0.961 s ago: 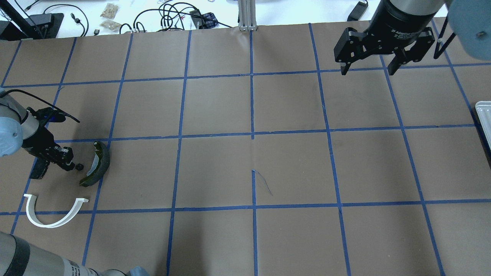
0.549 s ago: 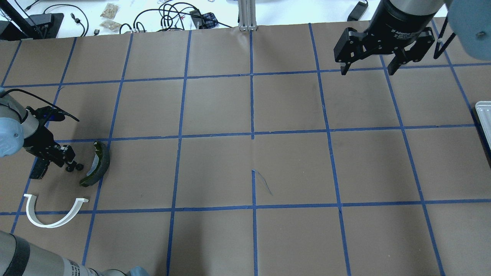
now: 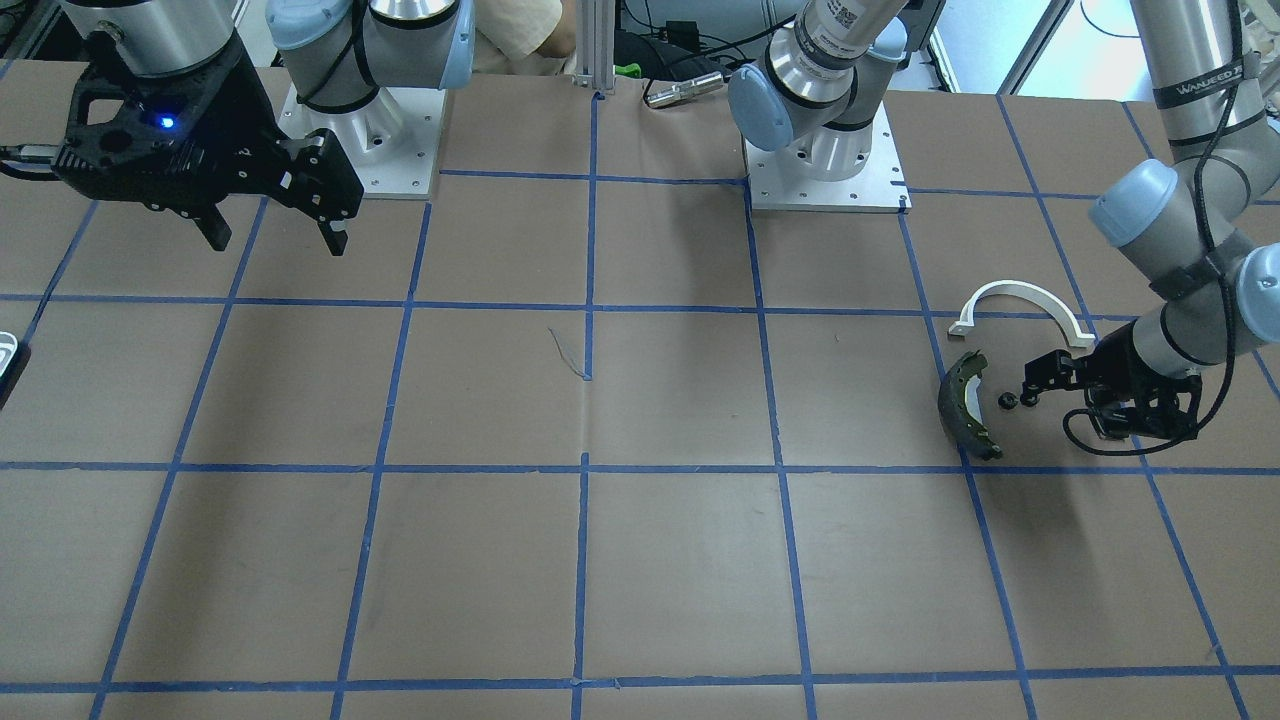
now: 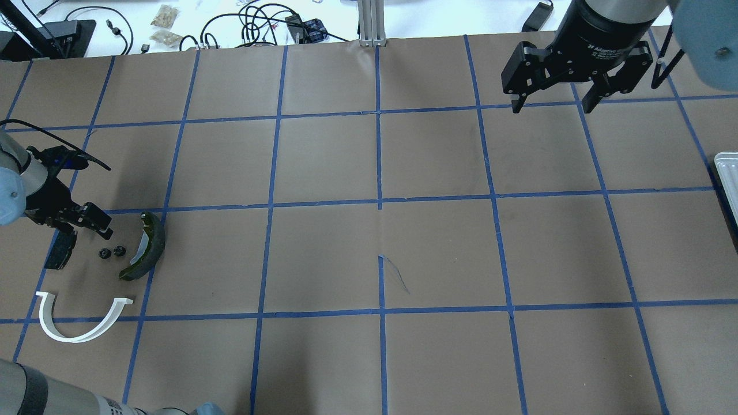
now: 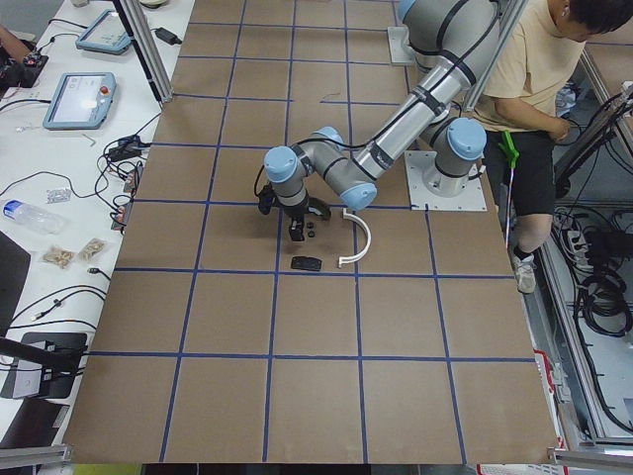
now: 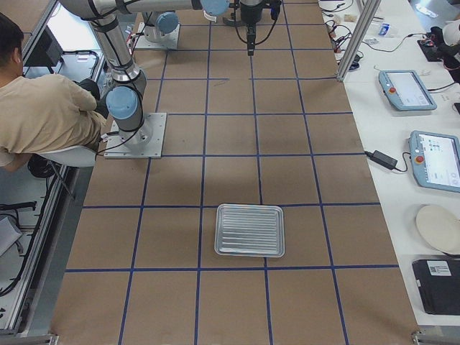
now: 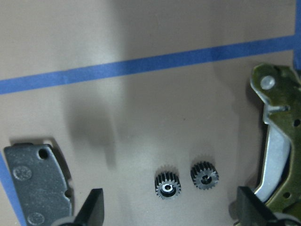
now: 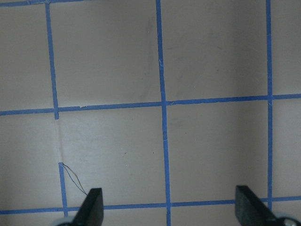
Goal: Place bearing gear from tray to pile
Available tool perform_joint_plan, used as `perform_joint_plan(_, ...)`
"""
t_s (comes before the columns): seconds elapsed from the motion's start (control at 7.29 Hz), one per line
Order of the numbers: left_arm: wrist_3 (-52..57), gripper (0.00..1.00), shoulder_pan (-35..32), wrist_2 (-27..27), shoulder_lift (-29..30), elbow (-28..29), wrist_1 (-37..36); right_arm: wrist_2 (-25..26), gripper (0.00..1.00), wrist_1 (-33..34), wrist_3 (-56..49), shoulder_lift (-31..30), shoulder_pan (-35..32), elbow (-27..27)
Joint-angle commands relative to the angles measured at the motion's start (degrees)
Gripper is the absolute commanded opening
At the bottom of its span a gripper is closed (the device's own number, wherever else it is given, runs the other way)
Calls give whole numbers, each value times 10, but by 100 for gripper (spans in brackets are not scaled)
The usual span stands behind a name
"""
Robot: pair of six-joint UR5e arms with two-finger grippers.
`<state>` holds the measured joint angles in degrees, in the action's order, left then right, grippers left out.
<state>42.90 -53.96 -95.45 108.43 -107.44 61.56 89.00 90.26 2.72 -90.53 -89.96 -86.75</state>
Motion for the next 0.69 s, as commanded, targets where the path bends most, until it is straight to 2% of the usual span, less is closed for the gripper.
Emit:
perform_joint_plan(0.0, -66, 100, -30, 2, -37, 46, 90, 0, 100, 0, 0, 0, 0, 0)
perform_joint_plan(0.27, -152, 100, -122, 5, -86, 114, 181, 0, 100, 0, 0, 0, 0, 0)
perform_joint_plan(0.55, -238, 100, -206, 21, -122, 139, 232, 0, 100, 0, 0, 0, 0, 0)
